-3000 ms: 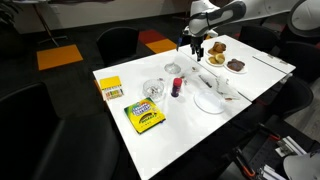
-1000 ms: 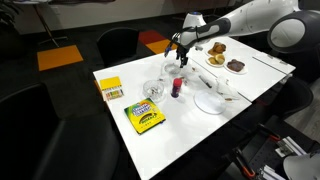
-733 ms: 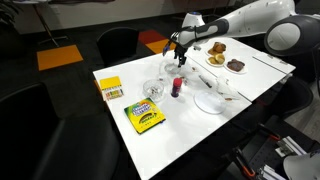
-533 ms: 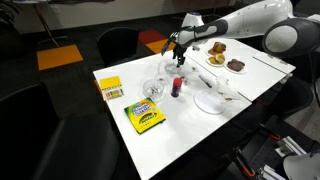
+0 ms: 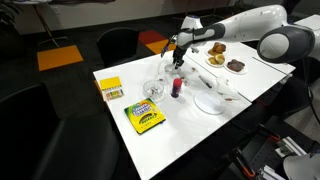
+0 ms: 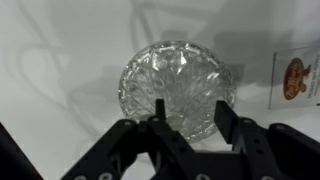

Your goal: Move the glass lid to the left.

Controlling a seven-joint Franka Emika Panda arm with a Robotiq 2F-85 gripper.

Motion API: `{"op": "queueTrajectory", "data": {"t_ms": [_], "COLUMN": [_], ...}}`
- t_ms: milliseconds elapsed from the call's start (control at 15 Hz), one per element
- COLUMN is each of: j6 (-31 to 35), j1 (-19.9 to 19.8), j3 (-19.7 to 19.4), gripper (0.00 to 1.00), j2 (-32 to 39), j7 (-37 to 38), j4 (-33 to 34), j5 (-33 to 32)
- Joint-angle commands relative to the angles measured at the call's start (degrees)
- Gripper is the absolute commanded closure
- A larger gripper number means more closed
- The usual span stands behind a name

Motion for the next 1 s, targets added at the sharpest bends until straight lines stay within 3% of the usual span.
{"op": "queueTrajectory", "data": {"t_ms": [0,200,933], "j6": [-2.59,-3.5,-6.03], "j1": [-0.16,0.14,1.56], "j3": [0.47,0.39,-0.04], "gripper": [0.77,0.98,0.96], "j2": [2.69,3.43,1.91], "j7": [-2.39,-2.66,-3.82], "j4": [4.61,6.3,7.08], "j5": [1.36,1.34,0.72]}}
